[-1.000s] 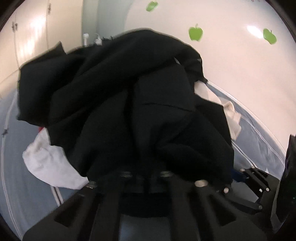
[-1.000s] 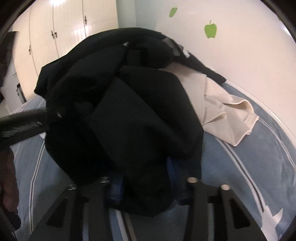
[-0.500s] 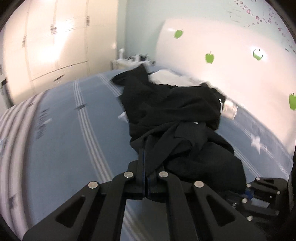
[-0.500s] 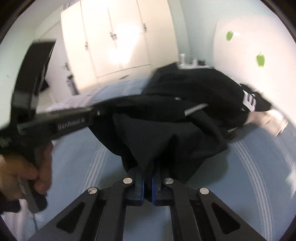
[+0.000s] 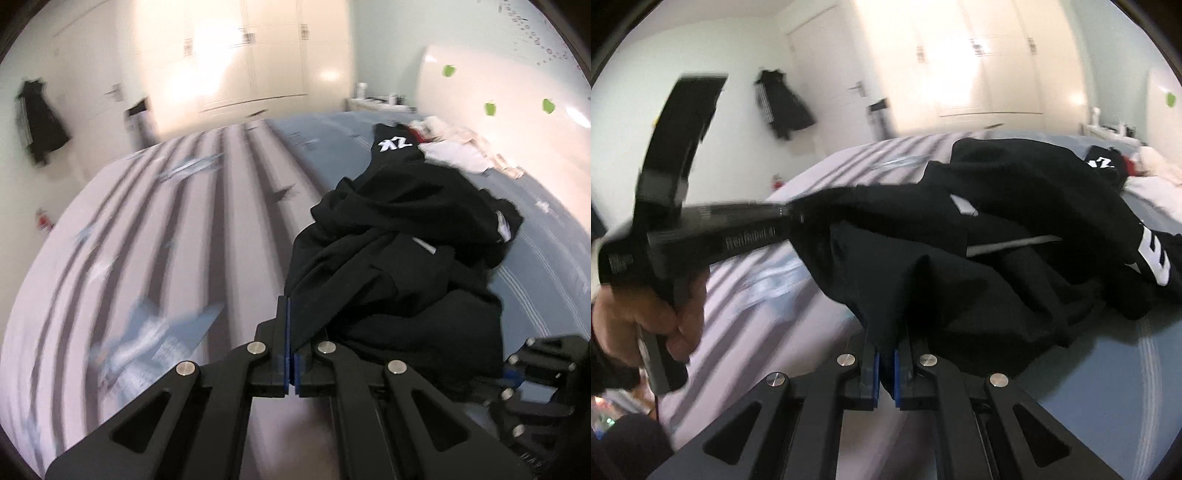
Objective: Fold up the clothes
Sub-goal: 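Grasp the black hoodie with both grippers and lift it from the pile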
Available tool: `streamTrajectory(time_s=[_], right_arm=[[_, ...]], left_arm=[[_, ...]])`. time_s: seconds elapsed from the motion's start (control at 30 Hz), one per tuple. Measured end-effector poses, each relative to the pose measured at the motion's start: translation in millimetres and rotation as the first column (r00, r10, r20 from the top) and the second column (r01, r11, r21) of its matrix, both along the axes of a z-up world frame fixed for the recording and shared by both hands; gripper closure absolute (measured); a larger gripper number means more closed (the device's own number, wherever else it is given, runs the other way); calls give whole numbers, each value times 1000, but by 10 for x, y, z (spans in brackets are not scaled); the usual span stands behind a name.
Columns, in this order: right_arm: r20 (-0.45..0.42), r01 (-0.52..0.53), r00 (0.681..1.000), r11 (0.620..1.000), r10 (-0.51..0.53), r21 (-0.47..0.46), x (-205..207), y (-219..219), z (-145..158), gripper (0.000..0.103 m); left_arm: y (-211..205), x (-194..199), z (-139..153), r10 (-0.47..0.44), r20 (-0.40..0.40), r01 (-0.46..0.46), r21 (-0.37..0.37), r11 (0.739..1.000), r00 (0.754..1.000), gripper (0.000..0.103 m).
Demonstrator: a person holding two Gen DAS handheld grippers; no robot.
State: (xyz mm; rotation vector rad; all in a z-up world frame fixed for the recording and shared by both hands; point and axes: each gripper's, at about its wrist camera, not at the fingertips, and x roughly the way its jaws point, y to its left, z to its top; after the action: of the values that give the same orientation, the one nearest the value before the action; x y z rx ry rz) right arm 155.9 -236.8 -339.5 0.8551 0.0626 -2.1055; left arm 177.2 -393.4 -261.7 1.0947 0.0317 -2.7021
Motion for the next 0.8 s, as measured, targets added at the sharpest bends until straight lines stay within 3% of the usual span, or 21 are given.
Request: streamTrajectory(time_s=[0.13,0.2,0.23,0.3,0.33,0.37,0.43,0.57,0.8], right_arm=[[1,-66,998,997,66,38,823,-262,-222,95],[37,-93,995,992,90,89,1190,-354,-308,85],[53,-103,994,988,98,111,1336,-369,-323,74],[20,-118,993,986,117,118,1508,-302,-239,64],[-3,-116,993,987,117,114,1547,-247,-183,53],[-19,-96,995,990,99,106,1536,-164,-126,44],[-16,-31,999,996,32,80,1380,51,-51,44],[-29,116,993,989,-114,90,798,112,-79,44],[-29,268,963,944,-267,194,-143,318,-361,44]], left_arm=[[-147,994,-94,89,2,-89,11,996,996,103],[-161,1319,-97,134,23,-135,57,989,991,102],[-160,1453,-79,146,27,-148,67,987,989,99],[-117,1529,-23,165,30,-167,66,984,986,93],[-126,1578,6,184,25,-185,82,979,983,88],[-135,1628,35,202,21,-204,97,974,979,83],[-103,1637,81,225,9,-224,110,968,974,77],[-7,1385,27,215,12,-215,124,969,977,44],[95,734,-266,146,62,-155,172,973,987,32]])
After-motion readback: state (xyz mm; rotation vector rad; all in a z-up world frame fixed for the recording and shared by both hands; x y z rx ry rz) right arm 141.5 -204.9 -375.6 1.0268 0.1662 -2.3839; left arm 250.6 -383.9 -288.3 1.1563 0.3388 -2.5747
